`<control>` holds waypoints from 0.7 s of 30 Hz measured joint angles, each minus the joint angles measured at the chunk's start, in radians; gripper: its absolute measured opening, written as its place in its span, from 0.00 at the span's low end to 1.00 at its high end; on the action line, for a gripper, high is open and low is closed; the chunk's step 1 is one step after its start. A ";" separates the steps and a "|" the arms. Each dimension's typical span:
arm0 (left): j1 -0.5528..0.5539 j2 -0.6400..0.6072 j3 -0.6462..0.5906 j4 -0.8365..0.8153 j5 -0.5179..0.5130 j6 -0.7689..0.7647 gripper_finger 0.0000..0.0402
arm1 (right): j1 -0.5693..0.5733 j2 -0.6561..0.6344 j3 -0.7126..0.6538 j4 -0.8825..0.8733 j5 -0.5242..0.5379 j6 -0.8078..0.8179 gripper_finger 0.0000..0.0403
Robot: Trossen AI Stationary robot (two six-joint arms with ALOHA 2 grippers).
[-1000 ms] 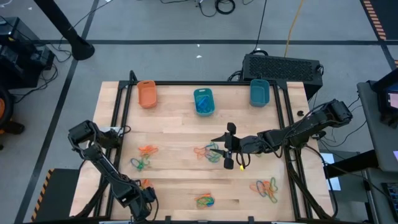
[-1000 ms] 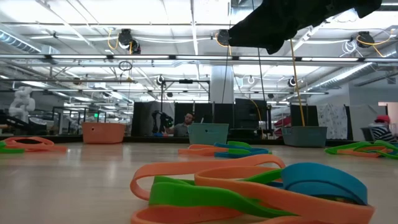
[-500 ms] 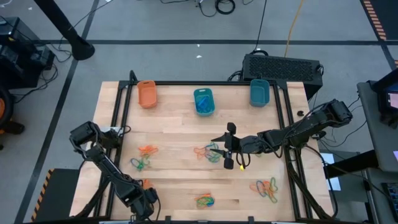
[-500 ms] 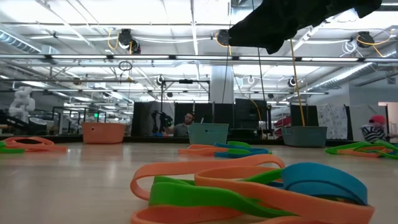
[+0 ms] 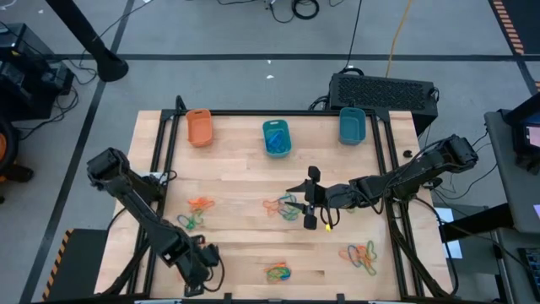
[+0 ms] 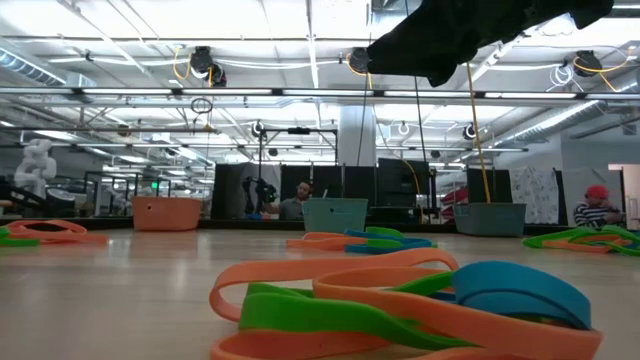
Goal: Sort rubber bands into baskets
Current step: Put the blue rubber band into the light blue bin
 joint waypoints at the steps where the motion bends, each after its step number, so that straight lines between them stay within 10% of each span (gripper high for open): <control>1: 0.006 -0.022 0.000 0.000 -0.024 0.011 0.00 | 0.000 0.000 0.000 0.000 0.000 0.000 0.42; 11: 0.055 -0.193 0.000 -0.004 -0.281 0.147 0.00 | 0.000 0.000 0.000 -0.002 0.000 0.000 0.42; 21: 0.063 -0.202 0.000 -0.089 -0.308 0.119 0.00 | 0.000 0.000 0.000 -0.003 0.000 0.000 0.42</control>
